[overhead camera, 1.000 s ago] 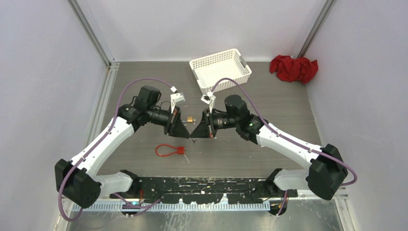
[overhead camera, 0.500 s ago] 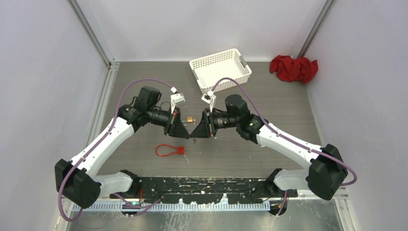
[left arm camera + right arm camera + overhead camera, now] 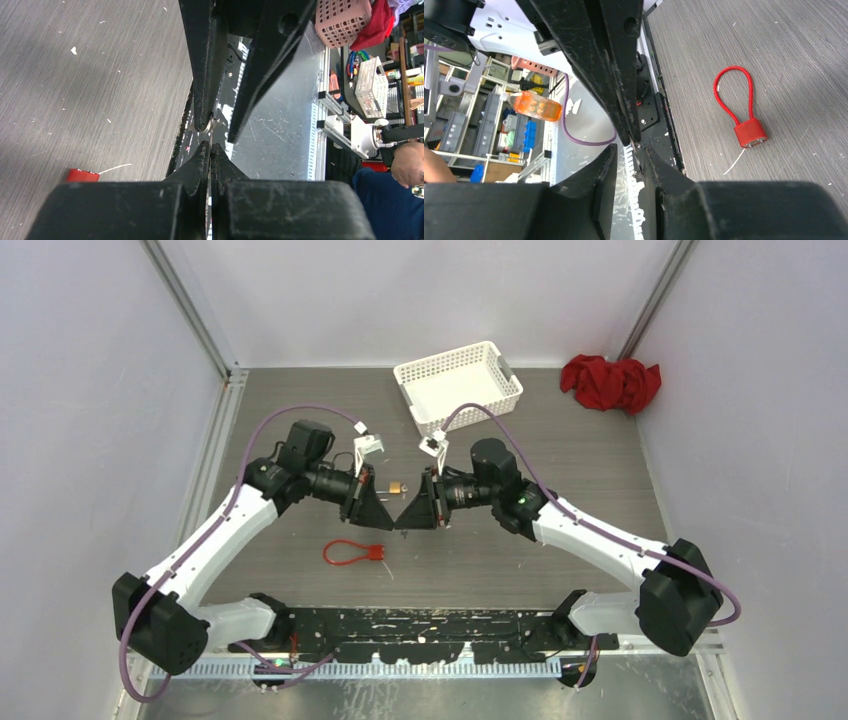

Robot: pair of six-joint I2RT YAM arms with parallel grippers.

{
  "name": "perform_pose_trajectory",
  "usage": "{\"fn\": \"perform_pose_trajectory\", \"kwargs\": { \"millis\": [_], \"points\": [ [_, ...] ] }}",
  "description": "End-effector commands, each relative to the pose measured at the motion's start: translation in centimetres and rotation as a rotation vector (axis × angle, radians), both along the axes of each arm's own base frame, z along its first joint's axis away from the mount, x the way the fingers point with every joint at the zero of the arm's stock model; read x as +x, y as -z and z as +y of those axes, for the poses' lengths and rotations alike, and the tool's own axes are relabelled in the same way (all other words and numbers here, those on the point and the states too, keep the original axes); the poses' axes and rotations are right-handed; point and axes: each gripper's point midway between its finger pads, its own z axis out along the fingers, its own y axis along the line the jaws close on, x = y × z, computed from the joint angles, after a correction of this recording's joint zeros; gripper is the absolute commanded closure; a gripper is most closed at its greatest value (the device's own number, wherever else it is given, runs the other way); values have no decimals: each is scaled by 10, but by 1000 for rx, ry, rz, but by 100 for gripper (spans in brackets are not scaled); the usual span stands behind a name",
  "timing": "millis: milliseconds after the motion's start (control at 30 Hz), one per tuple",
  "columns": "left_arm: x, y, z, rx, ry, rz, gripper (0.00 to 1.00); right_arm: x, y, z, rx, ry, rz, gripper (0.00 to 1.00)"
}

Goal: Unlock with the key

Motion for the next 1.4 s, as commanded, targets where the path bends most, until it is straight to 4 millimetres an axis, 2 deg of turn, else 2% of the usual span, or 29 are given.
{"fn": "perform_pose_trajectory", "kwargs": {
  "millis": [0, 100, 233, 267, 367, 400, 567, 1167, 1200, 1267, 1367],
  "points": [
    [-8, -23, -1, -59, 22, -14, 100, 0, -8, -2, 44, -15, -22, 75],
    [-10, -26, -1, -71, 28, -8, 100, 0, -6, -4, 46, -14, -16, 80],
    [-10, -31, -3, -85, 33, 3, 100, 0, -4, -6, 43, -4, -14, 67],
    [-10, -31, -3, -86, 32, 7, 100, 1, -4, -7, 45, -1, -16, 69],
    [-10, -31, -4, -86, 31, 11, 100, 3, -10, -8, 68, 16, -18, 94],
    [-10, -30, -3, -83, 30, 14, 100, 3, -14, -8, 82, 19, -21, 99],
    [-8, -29, -4, -77, 23, 13, 100, 0, -35, -12, 132, 34, -49, 99],
    [-4, -23, -2, -49, 6, 1, 99, 1, -33, -11, 127, 41, -18, 99],
    [-3, -23, -2, -42, 2, 0, 95, 1, -34, -11, 129, 40, -18, 99],
    [-2, -20, -1, -21, -1, -1, 75, 1, -33, -11, 125, 41, -12, 99],
    [-1, -17, 2, 13, 3, 4, 56, 2, -31, -13, 111, 48, -9, 99]
  ]
}}
